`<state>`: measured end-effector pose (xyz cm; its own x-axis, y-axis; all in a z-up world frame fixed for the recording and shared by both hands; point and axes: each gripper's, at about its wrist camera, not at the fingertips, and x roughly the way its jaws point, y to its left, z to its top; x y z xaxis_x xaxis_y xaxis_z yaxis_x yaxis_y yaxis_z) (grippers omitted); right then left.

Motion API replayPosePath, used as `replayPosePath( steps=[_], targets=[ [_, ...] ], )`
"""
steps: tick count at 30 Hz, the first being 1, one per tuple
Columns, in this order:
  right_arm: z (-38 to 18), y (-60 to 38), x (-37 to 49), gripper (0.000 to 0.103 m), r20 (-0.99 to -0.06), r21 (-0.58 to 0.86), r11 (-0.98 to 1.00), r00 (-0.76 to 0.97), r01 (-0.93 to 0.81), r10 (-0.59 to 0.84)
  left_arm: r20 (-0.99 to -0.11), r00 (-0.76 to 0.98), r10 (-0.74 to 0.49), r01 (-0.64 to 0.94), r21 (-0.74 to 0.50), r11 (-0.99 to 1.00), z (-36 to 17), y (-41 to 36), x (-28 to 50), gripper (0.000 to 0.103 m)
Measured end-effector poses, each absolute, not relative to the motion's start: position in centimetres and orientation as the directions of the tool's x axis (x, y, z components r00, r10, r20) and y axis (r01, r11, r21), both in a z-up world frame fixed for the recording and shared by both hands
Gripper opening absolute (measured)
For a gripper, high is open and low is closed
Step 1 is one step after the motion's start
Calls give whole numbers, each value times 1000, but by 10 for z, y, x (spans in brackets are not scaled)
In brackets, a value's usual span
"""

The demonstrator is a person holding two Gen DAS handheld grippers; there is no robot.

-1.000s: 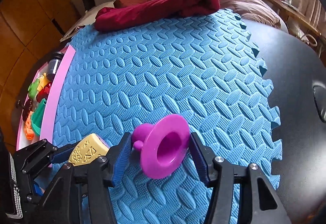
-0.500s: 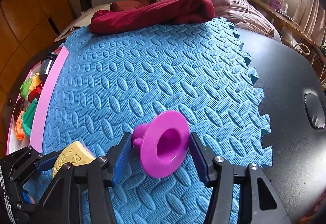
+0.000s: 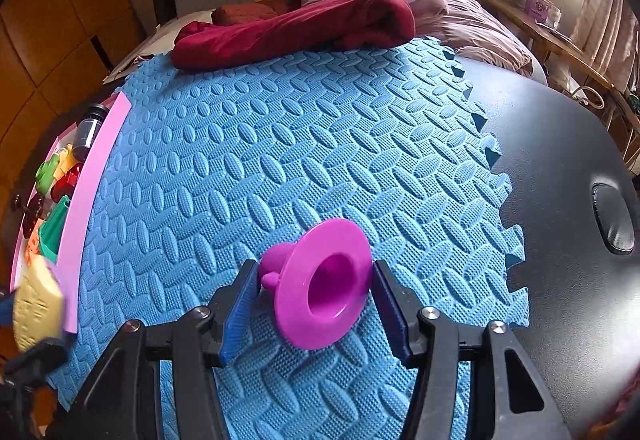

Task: Organize rigid objects
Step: 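Lift the yellow egg with the left gripper and carry it toward the tray, then lower the yellow egg into the tray and open the left gripper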

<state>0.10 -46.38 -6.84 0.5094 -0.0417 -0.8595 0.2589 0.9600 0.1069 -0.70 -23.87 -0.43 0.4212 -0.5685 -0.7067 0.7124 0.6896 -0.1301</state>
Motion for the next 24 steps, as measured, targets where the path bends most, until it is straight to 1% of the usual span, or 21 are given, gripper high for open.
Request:
replayPosePath(
  steps=[5,12,20,24],
  targets=[
    [-68,-461,1,57,-858,88,964,511,252,-55,-698,456,-552,684,-122,720,5,-216,-4,42],
    [-68,-461,1,57,-859,82,965,509,250,-58,-706,470,-529,634,-146,759,5,-185,7,42],
    [-68,-462,1,57,-861,87,964,506,251,-54,-717,426,-552,569,-261,779,1,-128,22,42],
    [-68,-461,2,57,-860,85,965,507,246,-53,-735,421,-532,509,-295,809,-7,-86,30,42]
  ],
)
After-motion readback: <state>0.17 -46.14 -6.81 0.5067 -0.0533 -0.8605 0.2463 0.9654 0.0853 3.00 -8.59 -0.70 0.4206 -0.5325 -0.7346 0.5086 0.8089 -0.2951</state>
